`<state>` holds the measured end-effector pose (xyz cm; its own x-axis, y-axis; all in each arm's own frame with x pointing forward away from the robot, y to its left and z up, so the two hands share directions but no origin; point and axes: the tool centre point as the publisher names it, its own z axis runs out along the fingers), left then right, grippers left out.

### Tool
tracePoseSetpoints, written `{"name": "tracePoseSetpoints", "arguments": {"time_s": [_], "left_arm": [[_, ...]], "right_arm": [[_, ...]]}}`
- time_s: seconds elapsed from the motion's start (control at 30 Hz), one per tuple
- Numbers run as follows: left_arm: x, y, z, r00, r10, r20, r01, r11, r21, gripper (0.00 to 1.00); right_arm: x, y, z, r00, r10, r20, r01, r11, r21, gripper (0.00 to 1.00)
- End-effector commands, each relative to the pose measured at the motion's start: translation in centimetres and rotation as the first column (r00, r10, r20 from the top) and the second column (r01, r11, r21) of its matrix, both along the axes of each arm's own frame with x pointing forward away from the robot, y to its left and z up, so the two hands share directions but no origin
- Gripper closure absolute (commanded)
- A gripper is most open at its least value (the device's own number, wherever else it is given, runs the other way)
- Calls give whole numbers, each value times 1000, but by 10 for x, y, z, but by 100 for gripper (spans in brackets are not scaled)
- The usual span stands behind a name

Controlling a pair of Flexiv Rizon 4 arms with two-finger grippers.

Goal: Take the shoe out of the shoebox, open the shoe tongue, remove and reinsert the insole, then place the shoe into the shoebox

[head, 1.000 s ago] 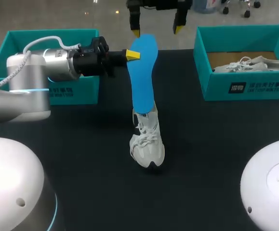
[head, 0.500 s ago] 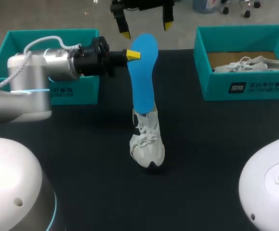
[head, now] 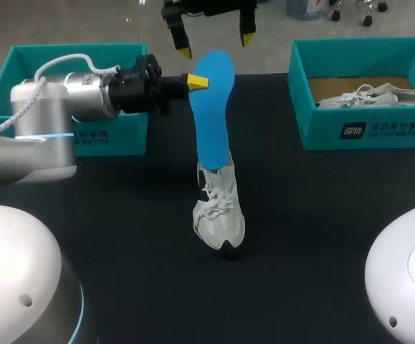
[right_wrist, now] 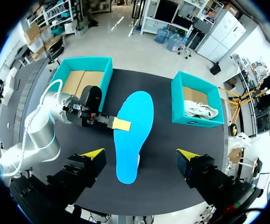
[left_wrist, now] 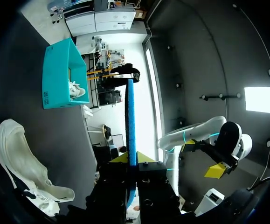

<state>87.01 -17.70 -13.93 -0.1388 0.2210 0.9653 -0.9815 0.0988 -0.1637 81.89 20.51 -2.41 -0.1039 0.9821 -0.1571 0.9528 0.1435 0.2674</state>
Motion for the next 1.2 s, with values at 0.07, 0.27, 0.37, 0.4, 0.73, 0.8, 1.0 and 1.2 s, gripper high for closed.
{"name": "tracePoseSetpoints", "arguments": {"time_s": [0.07, 0.27, 0.37, 0.4, 0.73, 0.8, 1.0, 1.2], "left_arm": [[0, 1, 1, 1000, 2, 2, -2, 1000, 2, 100], [1, 1, 0, 1000, 12, 6, -12, 1000, -4, 100], [1, 0, -1, 1000, 11, 4, -11, 1000, -5, 100], [1, -1, -1, 1000, 10, 3, -10, 1000, -5, 100], [-1, -2, -1, 1000, 4, 4, -4, 1000, -6, 100], [-1, -2, -1, 1000, 4, 4, -4, 1000, -6, 100], [-2, -1, -1, 1000, 3, 6, -3, 1000, -6, 100], [-3, 0, -1, 1000, 4, 9, -4, 1000, -8, 100]], "right_arm": [[2, -3, -1, 1000, -2, -14, 2, 1000, 20, 0], [-4, -3, -6, 999, 2, -49, 0, 999, 46, 0], [-7, -1, -12, 997, 11, -74, -7, 999, 51, 0], [-7, 0, -15, 996, 18, -89, -12, 998, 65, 0], [-6, 2, -35, 986, 27, -165, -11, 995, 102, 0], [-6, 2, -36, 985, 28, -170, -10, 994, 107, 0], [-6, 2, -36, 985, 28, -170, -10, 994, 105, 0], [-4, -2, -38, 984, 46, -174, 0, 968, 252, 0]]}}
